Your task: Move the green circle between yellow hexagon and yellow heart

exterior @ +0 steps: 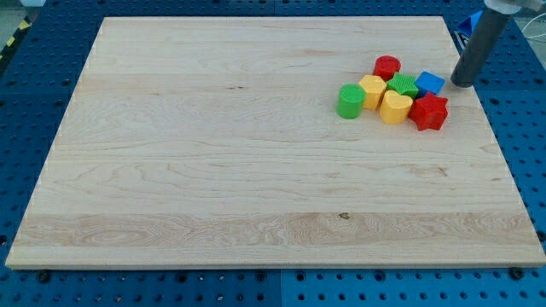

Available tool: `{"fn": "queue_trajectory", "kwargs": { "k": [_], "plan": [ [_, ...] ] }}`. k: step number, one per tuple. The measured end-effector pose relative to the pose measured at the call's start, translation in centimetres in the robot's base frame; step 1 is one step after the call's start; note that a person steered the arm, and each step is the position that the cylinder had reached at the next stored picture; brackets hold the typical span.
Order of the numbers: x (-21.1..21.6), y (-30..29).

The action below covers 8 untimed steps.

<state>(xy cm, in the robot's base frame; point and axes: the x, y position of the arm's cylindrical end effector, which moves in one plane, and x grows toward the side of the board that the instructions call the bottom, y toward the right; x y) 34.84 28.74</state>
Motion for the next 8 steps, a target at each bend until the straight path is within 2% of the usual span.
{"fn": "queue_trajectory", "kwargs": {
  "k": [2,3,5,6,8],
  "plan": [
    [0.0,0.3],
    [-1.8,0.2],
    [-6.2,-5.6],
    [-6.6,-6.0],
    [-12.5,-11.7]
  ]
}}
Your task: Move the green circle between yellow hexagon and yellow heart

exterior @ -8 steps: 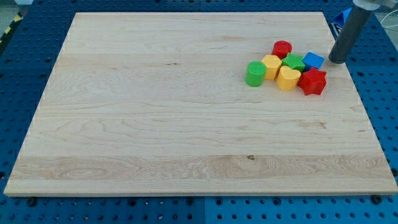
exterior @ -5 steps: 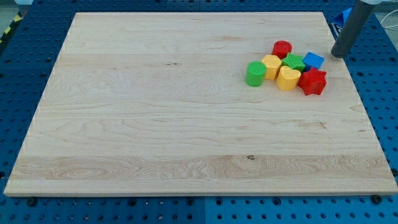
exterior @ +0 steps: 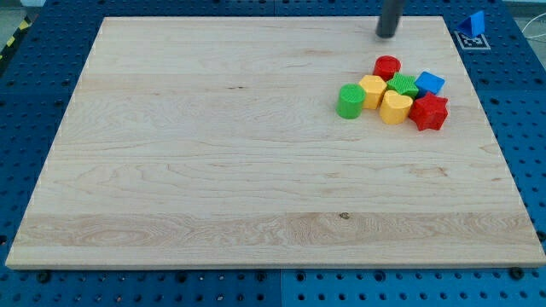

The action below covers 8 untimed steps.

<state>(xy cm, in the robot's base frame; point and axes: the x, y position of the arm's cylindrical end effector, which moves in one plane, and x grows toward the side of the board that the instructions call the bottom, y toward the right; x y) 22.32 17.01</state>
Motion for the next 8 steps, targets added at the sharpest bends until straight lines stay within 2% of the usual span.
{"fn": "queue_trajectory", "kwargs": {
  "k": [1,4,5,7,8],
  "plan": [
    [0.7,-4.7],
    [13.5,-9.4],
    [16.5,-11.4],
    [19.5,-6.8],
    [19.4,-5.9]
  ]
}}
